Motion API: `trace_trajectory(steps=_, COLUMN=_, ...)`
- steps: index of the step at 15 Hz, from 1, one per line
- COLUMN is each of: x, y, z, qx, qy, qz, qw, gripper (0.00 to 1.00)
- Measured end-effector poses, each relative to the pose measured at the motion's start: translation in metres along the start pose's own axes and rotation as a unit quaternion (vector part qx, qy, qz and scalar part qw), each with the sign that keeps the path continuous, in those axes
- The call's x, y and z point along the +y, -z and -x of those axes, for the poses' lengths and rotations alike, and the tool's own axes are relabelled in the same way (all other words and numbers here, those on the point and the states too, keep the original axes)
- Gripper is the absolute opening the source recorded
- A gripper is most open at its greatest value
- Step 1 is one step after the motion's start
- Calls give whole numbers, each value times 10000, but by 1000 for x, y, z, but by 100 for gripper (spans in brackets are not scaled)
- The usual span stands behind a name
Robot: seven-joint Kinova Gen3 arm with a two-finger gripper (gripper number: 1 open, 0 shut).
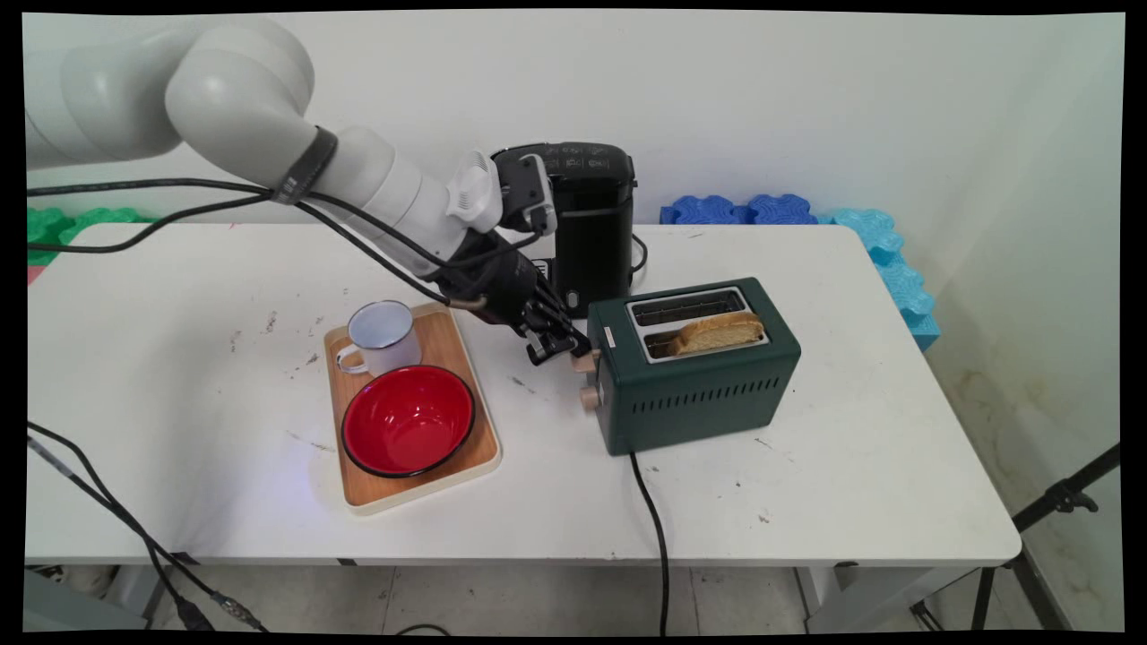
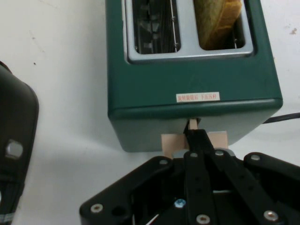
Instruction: Press the toaster switch
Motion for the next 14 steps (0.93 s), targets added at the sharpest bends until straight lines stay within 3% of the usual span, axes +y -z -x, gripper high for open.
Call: trace_trajectory(steps=14, x=-6, y=-29, z=16, qx=-114, qy=235, qz=97, qw=9996, gripper=0)
